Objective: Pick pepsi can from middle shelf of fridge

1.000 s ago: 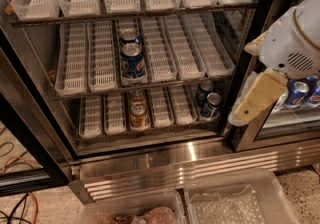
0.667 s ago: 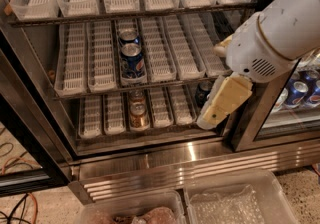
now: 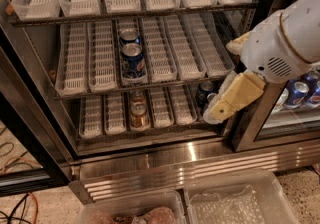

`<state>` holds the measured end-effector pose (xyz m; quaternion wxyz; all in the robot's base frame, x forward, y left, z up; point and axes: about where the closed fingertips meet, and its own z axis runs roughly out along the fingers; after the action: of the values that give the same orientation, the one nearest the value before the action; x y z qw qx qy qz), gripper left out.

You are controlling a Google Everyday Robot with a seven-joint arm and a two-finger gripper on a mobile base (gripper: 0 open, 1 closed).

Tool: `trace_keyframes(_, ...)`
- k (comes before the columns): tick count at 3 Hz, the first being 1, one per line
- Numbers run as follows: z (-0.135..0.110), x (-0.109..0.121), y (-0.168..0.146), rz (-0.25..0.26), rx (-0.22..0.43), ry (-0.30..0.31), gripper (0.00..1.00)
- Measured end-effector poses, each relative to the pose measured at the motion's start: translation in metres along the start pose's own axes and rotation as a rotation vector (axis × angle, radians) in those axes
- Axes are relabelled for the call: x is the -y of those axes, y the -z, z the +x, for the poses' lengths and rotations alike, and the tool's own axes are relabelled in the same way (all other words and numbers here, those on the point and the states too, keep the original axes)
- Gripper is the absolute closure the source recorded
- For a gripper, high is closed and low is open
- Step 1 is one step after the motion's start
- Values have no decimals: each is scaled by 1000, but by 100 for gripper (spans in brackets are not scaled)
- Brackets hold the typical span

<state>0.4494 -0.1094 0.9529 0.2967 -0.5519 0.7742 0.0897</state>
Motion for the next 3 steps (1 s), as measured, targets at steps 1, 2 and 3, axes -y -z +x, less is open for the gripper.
trace_keyframes(1, -15, -2, -27, -1, 107, -98, 0)
trace_keyframes(2, -30, -8, -69, -13, 222, -225, 0)
trace_keyframes(3, -47, -8, -114, -13, 300, -300, 0)
